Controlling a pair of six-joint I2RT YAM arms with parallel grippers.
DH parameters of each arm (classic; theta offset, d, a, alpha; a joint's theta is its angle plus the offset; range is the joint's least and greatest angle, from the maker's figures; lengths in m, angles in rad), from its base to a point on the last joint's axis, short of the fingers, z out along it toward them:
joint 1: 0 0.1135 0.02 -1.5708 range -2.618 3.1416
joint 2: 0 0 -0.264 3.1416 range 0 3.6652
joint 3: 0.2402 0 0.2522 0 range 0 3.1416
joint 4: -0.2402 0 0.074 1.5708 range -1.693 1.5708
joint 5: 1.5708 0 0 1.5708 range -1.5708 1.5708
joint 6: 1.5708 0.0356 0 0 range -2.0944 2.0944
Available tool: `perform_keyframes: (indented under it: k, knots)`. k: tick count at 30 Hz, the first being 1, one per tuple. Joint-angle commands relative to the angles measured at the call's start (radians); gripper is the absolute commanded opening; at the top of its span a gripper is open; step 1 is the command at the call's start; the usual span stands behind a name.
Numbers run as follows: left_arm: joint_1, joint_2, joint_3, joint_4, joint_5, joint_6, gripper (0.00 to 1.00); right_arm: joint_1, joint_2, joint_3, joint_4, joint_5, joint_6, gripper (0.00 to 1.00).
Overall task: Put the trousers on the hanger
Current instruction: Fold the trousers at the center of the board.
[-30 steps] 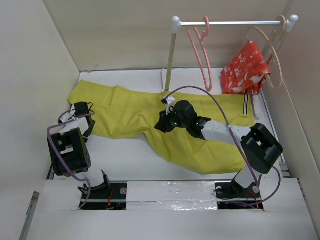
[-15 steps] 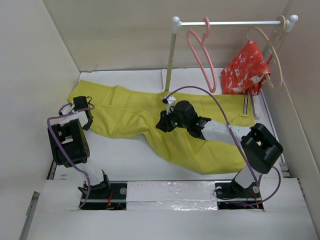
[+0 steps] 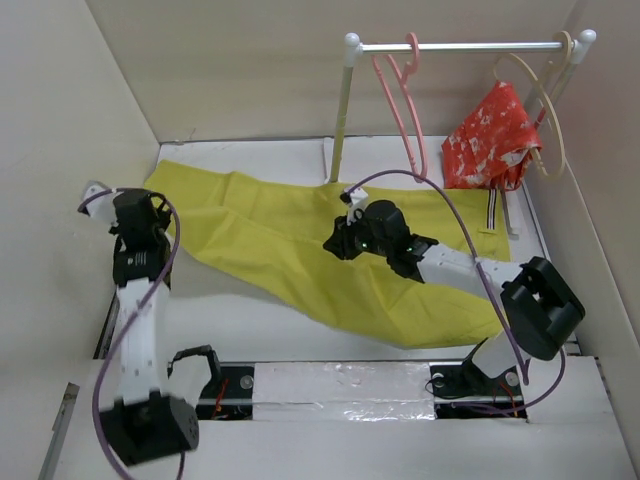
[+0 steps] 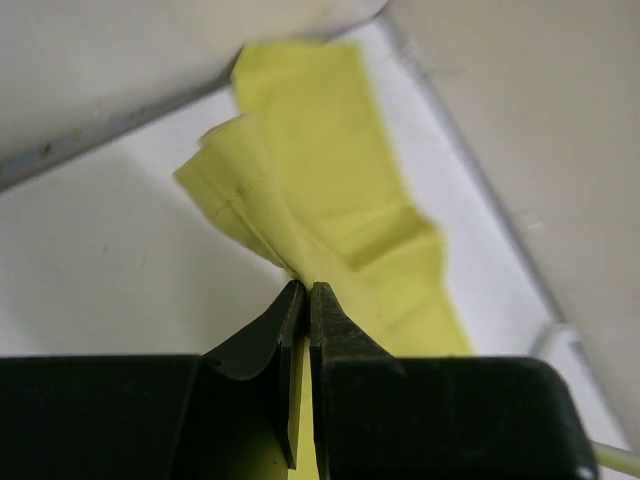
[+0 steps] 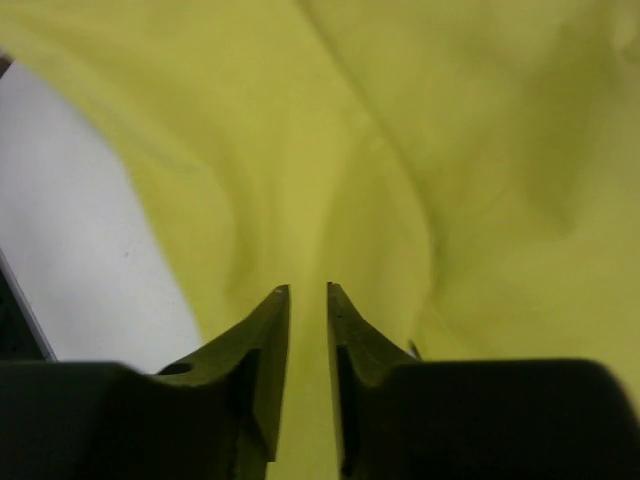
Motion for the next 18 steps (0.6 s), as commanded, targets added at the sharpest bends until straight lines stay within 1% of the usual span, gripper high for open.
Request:
perform_keyframes:
  k: [1,2,3,4,6,7,8,9,10,11,12,13,14,15,16,18]
  knots:
    - [0.008,-0.192,-0.016,-0.043,-0.026,0.06,0.0,-0.048,-0.065,-0.042,0.041,0.046,-0.003,0.24]
    - [0.008,-0.232,-0.013,-0.044,-0.016,0.075,0.0,-0.061,-0.098,-0.059,0.042,0.058,0.009,0.17]
    - [0.008,-0.29,0.007,-0.05,-0.007,0.086,0.0,-0.073,-0.121,-0.083,0.045,0.069,0.02,0.03]
    - [0.008,-0.312,0.028,-0.062,-0.001,0.095,0.0,-0.099,-0.152,-0.146,0.044,0.081,0.035,0.0]
    - [0.008,-0.368,0.095,-0.089,0.017,0.13,0.0,-0.125,-0.273,-0.217,0.036,0.124,0.078,0.0]
    - [0.008,-0.384,0.122,-0.096,0.027,0.142,0.0,-0.136,-0.324,-0.252,0.004,0.145,0.093,0.0]
    - [0.008,-0.399,0.146,-0.104,0.048,0.156,0.0,-0.146,-0.379,-0.309,-0.028,0.229,0.133,0.0]
    - [0.008,-0.424,0.197,-0.109,0.062,0.178,0.0,-0.165,-0.486,-0.33,-0.065,0.297,0.15,0.0]
    - [-0.004,-0.429,0.224,-0.122,0.069,0.182,0.0,-0.182,-0.538,-0.349,-0.161,0.346,0.17,0.0]
    - [-0.015,-0.439,0.251,-0.145,0.088,0.181,0.0,-0.203,-0.591,-0.361,-0.218,0.431,0.191,0.01]
    - [-0.026,-0.468,0.275,-0.141,0.103,0.185,0.0,-0.264,-0.684,-0.389,-0.281,0.463,0.223,0.06]
    - [-0.026,-0.488,0.278,-0.13,0.122,0.19,0.0,-0.307,-0.727,-0.404,-0.354,0.483,0.231,0.1]
    - [-0.026,-0.51,0.277,-0.124,0.138,0.192,0.0,-0.355,-0.764,-0.418,-0.387,0.495,0.242,0.13]
    - [-0.026,-0.542,0.278,-0.121,0.181,0.189,0.0,-0.466,-0.795,-0.43,-0.411,0.485,0.25,0.15]
    - [-0.026,-0.557,0.277,-0.119,0.206,0.186,0.0,-0.526,-0.836,-0.452,-0.441,0.463,0.242,0.17]
    - [-0.026,-0.586,0.281,-0.121,0.272,0.189,0.0,-0.648,-0.849,-0.464,-0.458,0.393,0.234,0.17]
